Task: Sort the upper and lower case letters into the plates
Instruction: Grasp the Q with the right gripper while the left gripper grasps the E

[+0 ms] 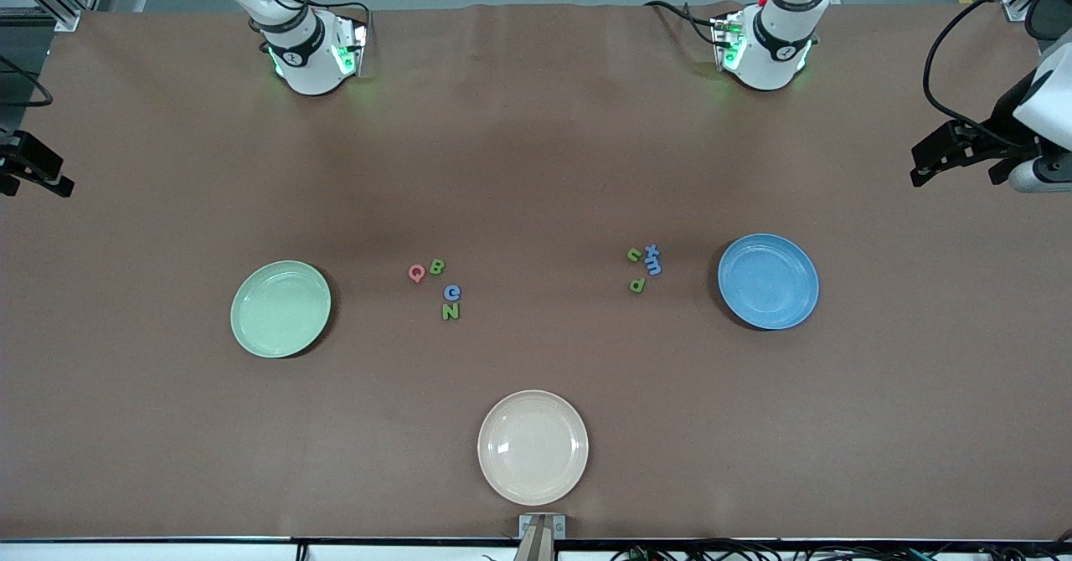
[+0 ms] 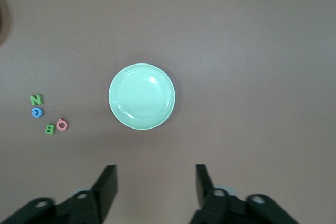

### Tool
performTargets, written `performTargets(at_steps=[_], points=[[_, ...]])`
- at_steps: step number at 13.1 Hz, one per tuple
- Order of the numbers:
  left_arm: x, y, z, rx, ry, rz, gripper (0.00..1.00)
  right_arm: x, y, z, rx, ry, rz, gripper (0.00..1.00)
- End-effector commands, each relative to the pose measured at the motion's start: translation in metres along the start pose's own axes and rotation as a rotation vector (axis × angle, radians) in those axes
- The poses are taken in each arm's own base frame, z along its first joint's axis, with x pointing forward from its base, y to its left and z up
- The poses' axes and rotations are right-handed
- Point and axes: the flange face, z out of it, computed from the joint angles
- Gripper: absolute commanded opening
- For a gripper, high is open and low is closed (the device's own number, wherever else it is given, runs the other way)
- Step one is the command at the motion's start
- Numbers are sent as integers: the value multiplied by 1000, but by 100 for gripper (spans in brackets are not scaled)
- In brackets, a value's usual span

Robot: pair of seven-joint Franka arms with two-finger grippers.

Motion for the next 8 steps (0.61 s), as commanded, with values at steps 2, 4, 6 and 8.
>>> performTargets(at_steps=[2, 4, 6, 8], points=[[-1, 1, -6, -11, -8, 19, 100, -4, -2, -1, 10, 2, -9, 52], [0, 2, -7, -10, -4, 19, 100, -3, -1, -1, 9, 6, -10, 37], [14, 2, 18, -19, -48, 21, 100, -3, -2, -1, 11, 5, -9, 35], [28, 13, 47, -41, -70, -3, 100, -4, -4, 0, 12, 0, -9, 39]])
